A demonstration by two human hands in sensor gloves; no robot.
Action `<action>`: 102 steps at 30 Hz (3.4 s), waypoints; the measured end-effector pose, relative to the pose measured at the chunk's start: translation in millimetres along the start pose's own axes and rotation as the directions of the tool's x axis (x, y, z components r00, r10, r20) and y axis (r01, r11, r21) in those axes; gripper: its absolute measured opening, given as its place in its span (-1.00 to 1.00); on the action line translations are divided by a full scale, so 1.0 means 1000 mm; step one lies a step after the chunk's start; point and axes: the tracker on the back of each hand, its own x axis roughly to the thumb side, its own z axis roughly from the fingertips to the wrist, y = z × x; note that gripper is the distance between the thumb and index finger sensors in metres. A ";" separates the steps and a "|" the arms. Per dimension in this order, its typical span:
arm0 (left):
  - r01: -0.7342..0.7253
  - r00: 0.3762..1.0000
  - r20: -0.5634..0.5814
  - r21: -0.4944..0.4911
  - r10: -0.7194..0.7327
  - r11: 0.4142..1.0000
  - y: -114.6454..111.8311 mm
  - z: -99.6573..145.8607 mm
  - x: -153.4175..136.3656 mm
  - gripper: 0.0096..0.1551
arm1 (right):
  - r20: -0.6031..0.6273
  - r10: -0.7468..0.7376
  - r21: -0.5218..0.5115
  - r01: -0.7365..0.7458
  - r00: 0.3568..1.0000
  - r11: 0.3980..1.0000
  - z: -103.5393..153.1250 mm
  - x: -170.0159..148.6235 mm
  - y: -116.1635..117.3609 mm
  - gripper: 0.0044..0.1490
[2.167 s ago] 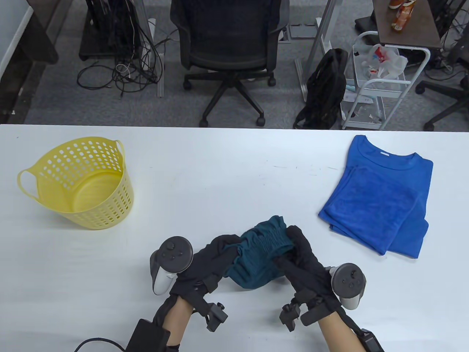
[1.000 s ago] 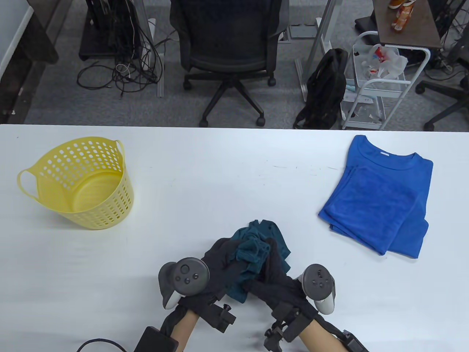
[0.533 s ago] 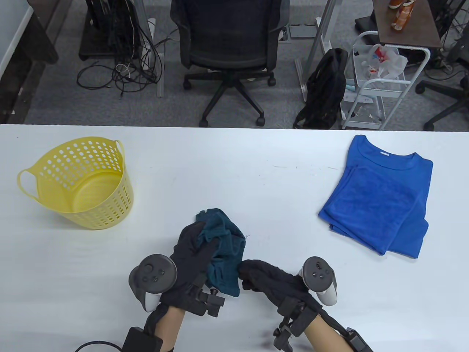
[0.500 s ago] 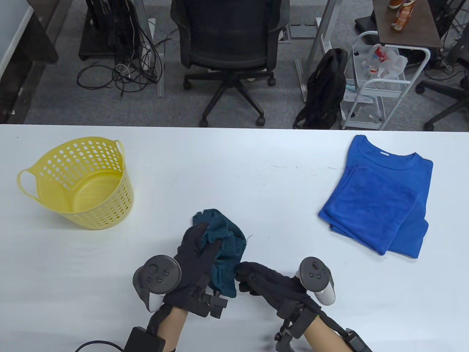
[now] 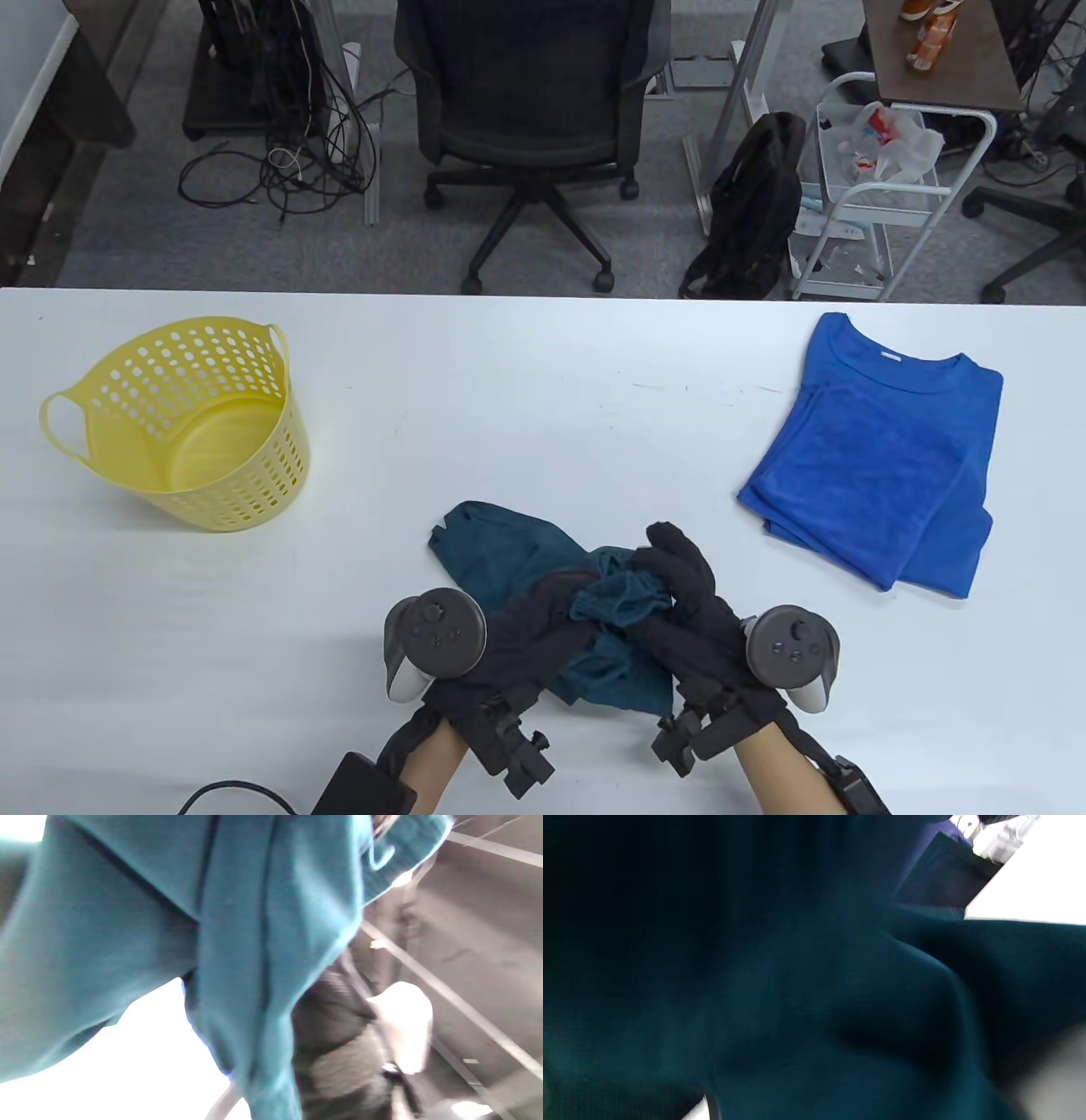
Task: Fold and stack clothes and towels from laundry basket
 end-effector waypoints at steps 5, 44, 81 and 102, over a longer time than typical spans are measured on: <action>0.260 0.966 0.035 -0.098 -0.257 0.961 0.030 0.009 0.013 0.49 | 0.047 0.230 0.066 -0.232 0.972 0.970 0.000 0.007 -0.006 -0.51; 0.193 0.971 0.105 0.176 -0.214 0.965 0.087 0.031 0.009 0.23 | -0.044 -0.136 0.016 0.137 0.990 0.990 -0.005 -0.002 -0.060 -0.18; 0.432 0.899 -0.202 0.262 -0.389 0.863 0.089 0.031 -0.010 0.17 | 0.001 0.063 -0.015 -0.063 0.998 0.998 -0.003 0.012 -0.074 -0.04; -0.320 0.935 -0.131 0.087 0.329 0.943 0.117 0.026 -0.003 -0.52 | -0.304 -0.382 0.202 0.451 0.873 0.869 -0.017 0.024 -0.089 -0.42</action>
